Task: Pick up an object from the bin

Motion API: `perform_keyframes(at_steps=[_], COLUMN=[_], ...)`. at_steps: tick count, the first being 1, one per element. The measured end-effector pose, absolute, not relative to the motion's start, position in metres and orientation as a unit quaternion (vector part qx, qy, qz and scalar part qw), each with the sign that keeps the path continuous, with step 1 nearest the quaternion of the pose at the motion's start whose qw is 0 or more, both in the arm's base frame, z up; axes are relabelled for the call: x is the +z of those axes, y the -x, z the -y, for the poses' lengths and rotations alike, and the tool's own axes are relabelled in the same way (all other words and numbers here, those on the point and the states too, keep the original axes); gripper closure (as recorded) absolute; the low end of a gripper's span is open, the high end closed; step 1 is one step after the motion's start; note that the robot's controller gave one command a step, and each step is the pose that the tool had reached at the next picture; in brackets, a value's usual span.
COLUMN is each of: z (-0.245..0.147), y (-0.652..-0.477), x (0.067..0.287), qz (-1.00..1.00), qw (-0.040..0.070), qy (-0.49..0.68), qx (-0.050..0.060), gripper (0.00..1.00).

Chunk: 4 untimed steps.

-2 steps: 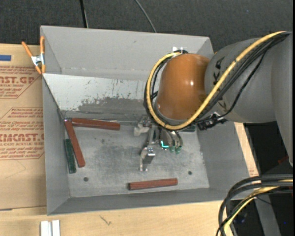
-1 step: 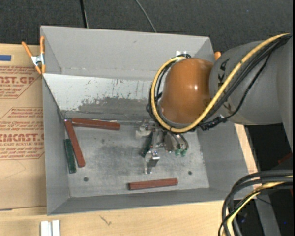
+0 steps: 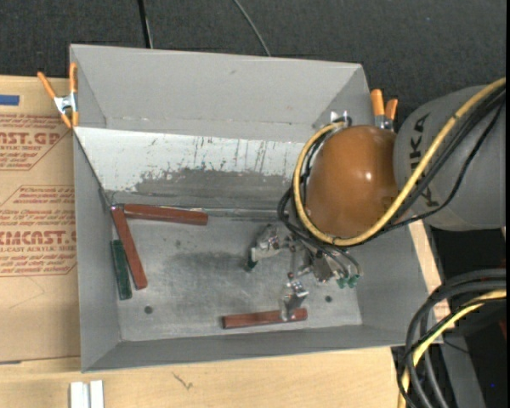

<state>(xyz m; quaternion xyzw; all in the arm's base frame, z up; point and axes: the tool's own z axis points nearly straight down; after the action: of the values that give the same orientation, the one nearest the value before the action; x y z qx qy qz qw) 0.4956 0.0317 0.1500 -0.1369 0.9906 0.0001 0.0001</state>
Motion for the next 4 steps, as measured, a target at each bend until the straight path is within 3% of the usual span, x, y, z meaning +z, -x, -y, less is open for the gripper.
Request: perform_keyframes(at_steps=[1, 2, 3, 4], z=[-0.028, -0.008, -0.045, -0.045], y=[-0.522, -0.515, -0.485, -0.485], x=[0.118, 0.096, 0.078, 0.078], qz=[-0.980, -0.956, -0.983, -0.983], qw=[0.001, 0.001, 0.006, 0.006], qy=[0.200, 0.294, 0.182, 0.182], qx=[0.000, 0.001, 0.001, 0.001], gripper=[0.00, 0.00, 1.00, 1.00])
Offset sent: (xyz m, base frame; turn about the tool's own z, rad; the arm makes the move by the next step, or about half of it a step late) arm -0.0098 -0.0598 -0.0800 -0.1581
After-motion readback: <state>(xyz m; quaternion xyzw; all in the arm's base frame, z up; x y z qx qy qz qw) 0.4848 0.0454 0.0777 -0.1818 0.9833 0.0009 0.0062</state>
